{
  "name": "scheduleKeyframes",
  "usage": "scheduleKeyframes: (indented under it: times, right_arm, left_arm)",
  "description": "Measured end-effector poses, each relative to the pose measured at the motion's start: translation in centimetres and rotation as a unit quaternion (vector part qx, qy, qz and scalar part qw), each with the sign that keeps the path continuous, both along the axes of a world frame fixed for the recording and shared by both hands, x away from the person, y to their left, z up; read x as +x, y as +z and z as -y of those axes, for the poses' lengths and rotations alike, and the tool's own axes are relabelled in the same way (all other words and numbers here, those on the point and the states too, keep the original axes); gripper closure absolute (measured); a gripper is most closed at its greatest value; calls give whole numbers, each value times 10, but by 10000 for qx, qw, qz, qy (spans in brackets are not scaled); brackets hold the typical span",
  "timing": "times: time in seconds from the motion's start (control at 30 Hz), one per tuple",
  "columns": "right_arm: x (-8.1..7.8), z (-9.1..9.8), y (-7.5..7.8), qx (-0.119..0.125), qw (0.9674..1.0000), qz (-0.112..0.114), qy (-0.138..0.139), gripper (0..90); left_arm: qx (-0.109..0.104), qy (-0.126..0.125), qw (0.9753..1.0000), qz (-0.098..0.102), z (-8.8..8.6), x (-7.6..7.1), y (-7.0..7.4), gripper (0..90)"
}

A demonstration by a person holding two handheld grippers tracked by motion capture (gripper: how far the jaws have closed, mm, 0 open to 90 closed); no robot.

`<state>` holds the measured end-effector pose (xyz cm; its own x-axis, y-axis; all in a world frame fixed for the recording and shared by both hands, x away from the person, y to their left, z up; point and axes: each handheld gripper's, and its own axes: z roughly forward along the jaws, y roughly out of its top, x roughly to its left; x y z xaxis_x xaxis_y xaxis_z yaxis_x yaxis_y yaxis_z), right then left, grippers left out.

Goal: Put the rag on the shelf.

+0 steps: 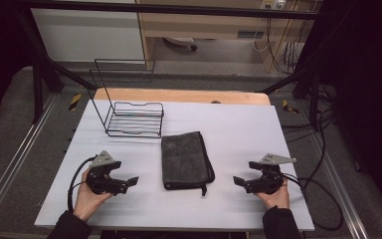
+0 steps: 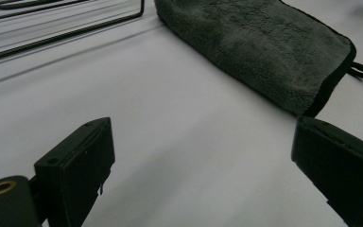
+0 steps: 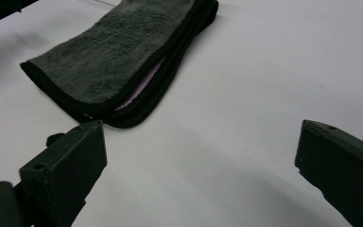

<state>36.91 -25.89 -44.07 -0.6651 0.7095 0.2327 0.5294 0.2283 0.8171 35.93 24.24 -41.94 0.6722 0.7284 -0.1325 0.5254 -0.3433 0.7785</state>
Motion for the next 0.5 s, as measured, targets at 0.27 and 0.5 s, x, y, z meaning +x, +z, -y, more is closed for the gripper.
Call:
scheduleKeyframes:
  times: [0.27,0.5]
  right_arm:
    - [2,-25,6,-13,9999,-15,112,126]
    - [6,-51,6,-70,9996,-81,277,210]
  left_arm:
    - [70,-173,9998,-50,22,-1,1,90]
    - [76,-304,9995,-74,43,0,2,132]
